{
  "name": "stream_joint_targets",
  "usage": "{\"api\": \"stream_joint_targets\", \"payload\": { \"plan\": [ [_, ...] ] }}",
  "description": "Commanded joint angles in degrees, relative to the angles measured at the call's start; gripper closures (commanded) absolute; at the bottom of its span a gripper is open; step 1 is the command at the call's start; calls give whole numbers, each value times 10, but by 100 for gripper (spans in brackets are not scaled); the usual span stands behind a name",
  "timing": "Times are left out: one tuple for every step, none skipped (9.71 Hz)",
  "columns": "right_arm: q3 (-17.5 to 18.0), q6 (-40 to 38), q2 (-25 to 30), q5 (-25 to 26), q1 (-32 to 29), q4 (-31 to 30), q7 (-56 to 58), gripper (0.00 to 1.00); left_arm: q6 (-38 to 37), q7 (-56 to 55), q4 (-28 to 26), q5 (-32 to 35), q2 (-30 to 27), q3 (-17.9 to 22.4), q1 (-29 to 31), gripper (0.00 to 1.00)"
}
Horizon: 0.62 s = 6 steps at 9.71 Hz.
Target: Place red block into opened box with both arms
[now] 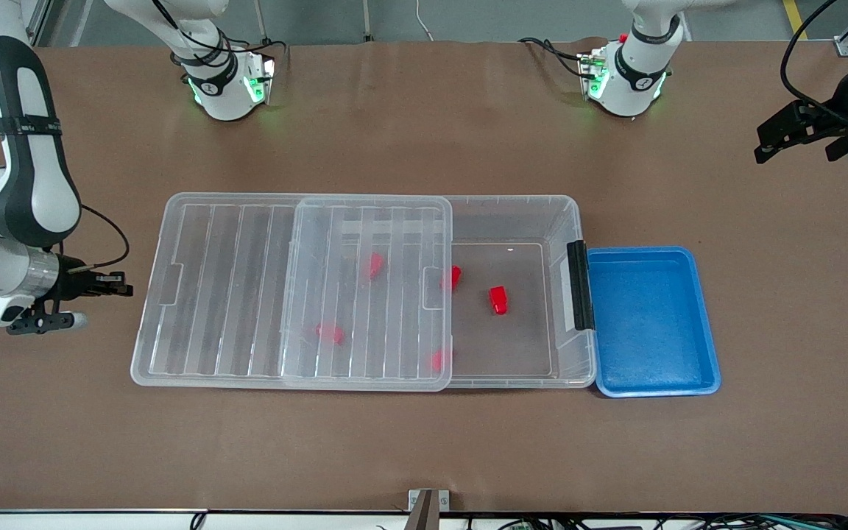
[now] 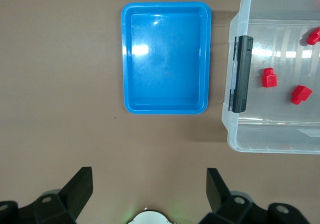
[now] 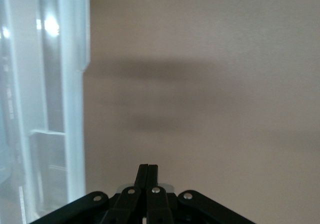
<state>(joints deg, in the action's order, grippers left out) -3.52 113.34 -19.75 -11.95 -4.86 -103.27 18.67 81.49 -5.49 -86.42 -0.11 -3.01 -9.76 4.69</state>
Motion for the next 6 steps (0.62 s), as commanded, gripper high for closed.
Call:
{"api": "stream_joint_targets", "payload": {
  "plan": [
    [6,-8,7,-29,6,-9,5,100,7,12,-16,-10,-1,4,6,0],
    [7,-9,7,-29,6,-9,4,100,5,14,-8,-9,-1,10,7,0],
    [9,-14,7,-33,6,-8,3,100,4,13,-7,-9,-1,11,6,0],
    [9,-25,6,-64,8,-6,4,100,4,13,-7,-9,-1,11,6,0],
    [9,-33,5,-76,10,-4,1,100,4,12,-7,-11,-1,11,6,0],
    [9,-35,5,-77,20,-3,-15,100,5,13,-7,-10,-1,11,5,0]
  ]
}}
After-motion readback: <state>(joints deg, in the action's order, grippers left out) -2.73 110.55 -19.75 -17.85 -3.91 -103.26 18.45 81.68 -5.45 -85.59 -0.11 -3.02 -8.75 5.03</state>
